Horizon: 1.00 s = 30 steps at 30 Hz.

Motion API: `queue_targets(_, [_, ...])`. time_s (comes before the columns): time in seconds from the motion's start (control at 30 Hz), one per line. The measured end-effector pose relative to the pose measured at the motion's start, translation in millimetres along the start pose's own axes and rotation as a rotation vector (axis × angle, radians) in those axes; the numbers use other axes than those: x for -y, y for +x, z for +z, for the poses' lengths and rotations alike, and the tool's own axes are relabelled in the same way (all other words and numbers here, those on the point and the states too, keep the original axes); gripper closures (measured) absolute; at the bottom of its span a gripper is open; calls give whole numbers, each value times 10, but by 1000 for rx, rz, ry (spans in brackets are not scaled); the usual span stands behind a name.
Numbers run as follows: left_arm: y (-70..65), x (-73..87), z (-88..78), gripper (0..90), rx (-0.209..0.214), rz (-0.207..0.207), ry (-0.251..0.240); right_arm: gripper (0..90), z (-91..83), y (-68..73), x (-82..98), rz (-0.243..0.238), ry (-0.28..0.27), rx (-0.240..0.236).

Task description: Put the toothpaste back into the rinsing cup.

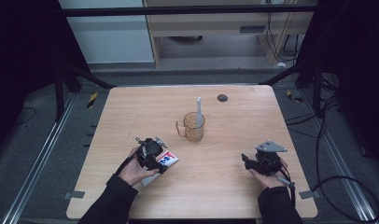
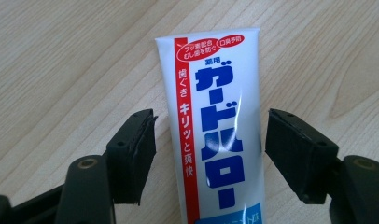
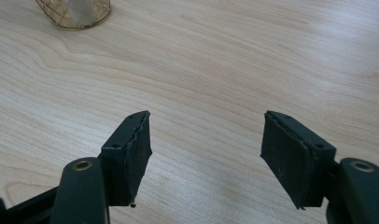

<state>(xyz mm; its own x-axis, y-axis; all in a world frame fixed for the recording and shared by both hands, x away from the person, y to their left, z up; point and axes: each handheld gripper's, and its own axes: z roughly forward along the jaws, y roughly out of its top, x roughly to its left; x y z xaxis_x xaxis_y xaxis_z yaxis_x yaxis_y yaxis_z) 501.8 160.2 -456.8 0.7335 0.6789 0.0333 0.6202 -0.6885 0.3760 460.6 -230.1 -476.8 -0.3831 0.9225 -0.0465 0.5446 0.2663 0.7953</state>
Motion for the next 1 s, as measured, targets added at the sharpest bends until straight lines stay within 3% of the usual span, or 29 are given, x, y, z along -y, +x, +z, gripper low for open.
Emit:
queue_targets(0.77, [39, -15, 131, 410, 44, -26, 69, 328, 11, -1, 1, -7, 6, 1])
queue_targets(1.0, [46, -25, 120, 457, 48, -78, 77, 328, 11, 1, 0, -7, 5, 4])
